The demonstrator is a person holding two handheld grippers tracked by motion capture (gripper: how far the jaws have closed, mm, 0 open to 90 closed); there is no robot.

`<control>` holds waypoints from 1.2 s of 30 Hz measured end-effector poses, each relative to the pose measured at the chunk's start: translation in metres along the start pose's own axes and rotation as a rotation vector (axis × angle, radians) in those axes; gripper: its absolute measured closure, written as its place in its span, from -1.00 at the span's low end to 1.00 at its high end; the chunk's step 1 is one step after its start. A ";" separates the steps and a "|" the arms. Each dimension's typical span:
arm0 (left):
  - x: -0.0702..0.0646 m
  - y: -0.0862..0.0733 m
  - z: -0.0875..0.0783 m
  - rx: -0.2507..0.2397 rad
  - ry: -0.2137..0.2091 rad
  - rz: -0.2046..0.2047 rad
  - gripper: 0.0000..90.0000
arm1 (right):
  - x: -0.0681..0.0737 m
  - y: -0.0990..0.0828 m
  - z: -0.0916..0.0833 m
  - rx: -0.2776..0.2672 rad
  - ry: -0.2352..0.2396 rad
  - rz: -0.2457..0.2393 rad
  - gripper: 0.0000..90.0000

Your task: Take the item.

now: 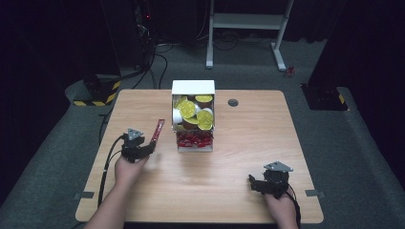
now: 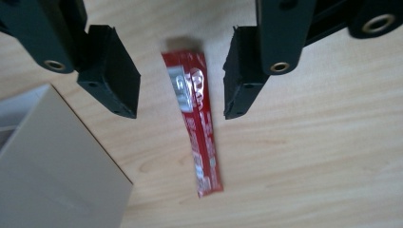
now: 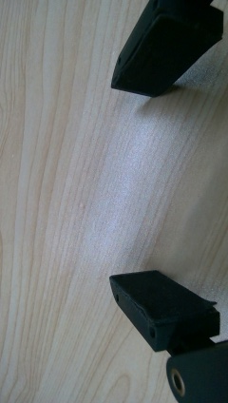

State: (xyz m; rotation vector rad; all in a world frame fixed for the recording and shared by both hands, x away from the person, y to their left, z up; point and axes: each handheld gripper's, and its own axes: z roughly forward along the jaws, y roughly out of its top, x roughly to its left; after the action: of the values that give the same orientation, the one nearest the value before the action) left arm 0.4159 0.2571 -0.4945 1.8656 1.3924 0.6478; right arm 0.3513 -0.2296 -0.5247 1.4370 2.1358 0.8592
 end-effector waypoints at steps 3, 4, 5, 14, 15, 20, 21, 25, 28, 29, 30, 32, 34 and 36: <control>0.003 -0.007 -0.008 0.002 0.000 0.001 0.00 | 0.000 0.000 0.000 0.000 0.000 0.000 -0.82; 0.005 -0.009 -0.011 -0.002 0.000 0.002 0.00 | 0.000 0.000 0.000 0.000 0.000 0.000 -0.82; 0.007 -0.011 -0.015 0.001 -0.001 -0.001 -0.01 | 0.000 0.000 0.000 0.000 0.000 0.000 -0.82; 0.015 -0.019 -0.040 0.003 -0.042 -0.017 -0.04 | 0.000 0.000 0.000 0.000 -0.001 0.000 -0.82; 0.016 -0.021 -0.043 0.007 -0.045 -0.014 -0.04 | 0.000 0.000 0.000 0.000 -0.001 0.000 -0.82; 0.018 -0.031 -0.054 0.023 -0.053 0.007 -0.04 | 0.000 0.000 0.000 -0.001 0.001 0.002 -0.82; 0.018 -0.034 -0.056 0.030 -0.053 0.012 -0.05 | 0.000 0.000 0.000 -0.001 0.002 0.002 -0.82; 0.018 -0.050 -0.064 0.063 -0.040 0.038 -0.07 | 0.000 0.000 0.000 -0.003 0.001 0.000 -0.82; 0.019 -0.063 -0.068 0.094 -0.013 0.063 -0.12 | 0.001 0.000 0.000 -0.003 0.000 0.000 -0.82; 0.020 -0.067 -0.069 0.104 -0.009 0.065 -0.12 | 0.001 0.000 0.000 -0.003 0.000 0.000 -0.82; 0.021 -0.071 -0.070 0.115 -0.005 0.074 -0.12 | 0.001 0.000 0.000 -0.003 0.000 0.000 -0.82; 0.021 -0.078 -0.071 0.128 0.016 0.086 -0.13 | 0.001 0.000 0.000 -0.003 -0.001 0.001 -0.82; 0.019 -0.083 -0.071 0.127 0.018 0.080 -0.14 | 0.001 0.000 0.000 -0.003 -0.002 0.001 -0.82; 0.019 -0.085 -0.071 0.130 0.021 0.087 -0.16 | 0.001 0.000 0.000 -0.003 -0.002 0.002 -0.82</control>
State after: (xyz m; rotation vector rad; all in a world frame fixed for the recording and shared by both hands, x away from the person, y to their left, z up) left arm 0.3173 0.3065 -0.5176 2.0364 1.4020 0.6345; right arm 0.3508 -0.2288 -0.5249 1.4378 2.1314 0.8610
